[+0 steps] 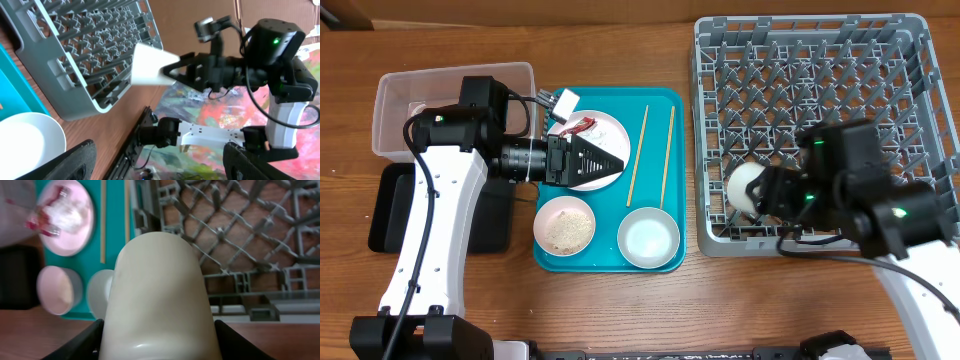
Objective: Sort waste into correct bins and load items into the dishwasher
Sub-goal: 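Place the cup upright in the grey rack with the right gripper, then grasp the white tissue on the large plate with the left gripper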
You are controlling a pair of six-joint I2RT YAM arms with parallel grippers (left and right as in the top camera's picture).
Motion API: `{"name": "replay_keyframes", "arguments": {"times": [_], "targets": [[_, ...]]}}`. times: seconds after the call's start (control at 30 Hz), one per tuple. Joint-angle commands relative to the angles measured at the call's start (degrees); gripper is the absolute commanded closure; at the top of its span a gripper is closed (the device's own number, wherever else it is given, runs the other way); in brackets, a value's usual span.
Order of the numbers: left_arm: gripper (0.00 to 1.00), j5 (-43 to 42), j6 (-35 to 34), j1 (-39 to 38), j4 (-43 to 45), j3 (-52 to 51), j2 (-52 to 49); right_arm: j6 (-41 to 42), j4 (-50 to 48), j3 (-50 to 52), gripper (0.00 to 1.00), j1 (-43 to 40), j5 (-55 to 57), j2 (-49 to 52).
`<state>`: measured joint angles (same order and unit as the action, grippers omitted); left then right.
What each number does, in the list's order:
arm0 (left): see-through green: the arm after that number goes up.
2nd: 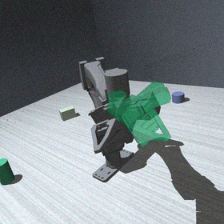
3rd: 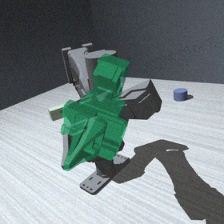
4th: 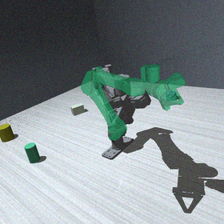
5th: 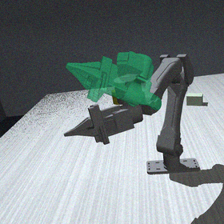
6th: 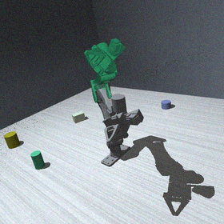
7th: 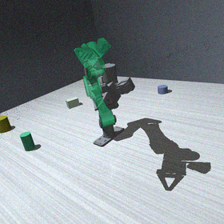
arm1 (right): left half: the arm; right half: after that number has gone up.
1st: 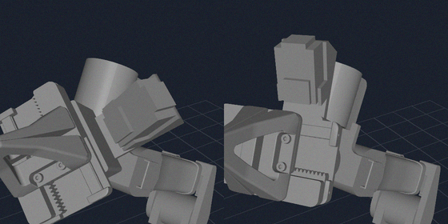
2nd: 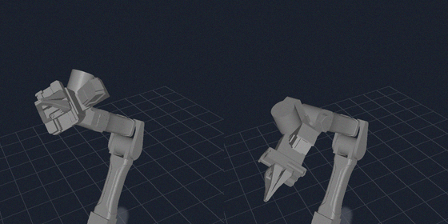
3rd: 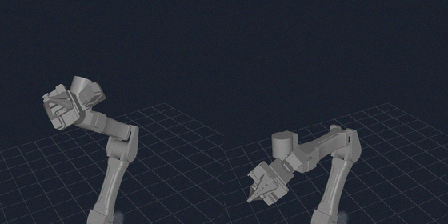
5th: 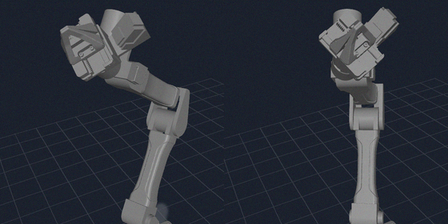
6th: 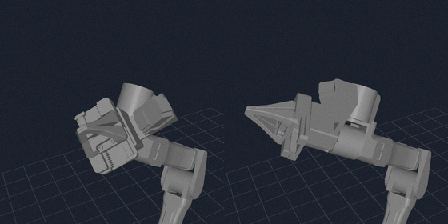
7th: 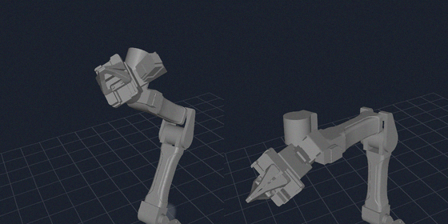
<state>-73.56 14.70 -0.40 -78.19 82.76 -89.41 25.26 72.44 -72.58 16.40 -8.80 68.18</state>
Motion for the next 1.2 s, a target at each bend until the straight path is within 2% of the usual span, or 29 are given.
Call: {"name": "replay_keyframes", "arguments": {"times": [0.0,0.1,0.27,0.4,0.47,0.57,0.73,0.93,1.07,1.13,1.17], "targets": [[0.17,0.5,-0.6,-0.4,0.5,0.1,0.1,5.5,0.8,-0.1,0.4,5.4,9.9,4.0],[0.17,0.5,-0.6,-0.4,0.2,0.1,0.1,9.6,1.4,-0.1,0.4,8.7,13.2,8.6],[0.17,1.3,-0.6,-0.4,-0.7,0.1,0.1,12.3,3.3,-0.1,0.39,9.1,13.2,16.2],[0.16,4.0,-0.6,-0.4,-0.8,0.1,0.1,12.3,1.4,-0.1,0.08,9.0,13.3,19.7],[0.16,4.3,-0.6,-0.4,-0.8,0.1,0.1,12.3,-0.2,-0.3,0.0,9.0,13.9,19.4],[0.18,5.3,-0.6,-0.4,-0.8,0.1,0.1,12.3,-0.9,-2.4,0.0,9.0,14.3,17.5],[0.31,11.3,-2.0,-0.4,0.7,0.2,0.1,10.1,-1.1,-9.0,0.0,9.0,14.3,11.3],[0.34,32.2,-16.1,-3.9,7.8,0.3,0.1,9.9,-5.7,-13.4,0.0,9.0,14.3,1.1],[0.31,61.6,-29.7,-10.9,13.2,0.3,-0.2,9.9,-7.5,-13.4,0.0,9.0,14.1,-4.5],[0.29,75.1,-33.2,-14.9,15.6,0.3,-1.2,9.9,-7.2,-13.4,0.0,9.0,13.9,-6.2],[0.27,78.4,-33.2,-16.2,16.7,0.3,-1.9,9.9,-7.0,-13.4,0.0,9.0,13.6,-6.7]]}}
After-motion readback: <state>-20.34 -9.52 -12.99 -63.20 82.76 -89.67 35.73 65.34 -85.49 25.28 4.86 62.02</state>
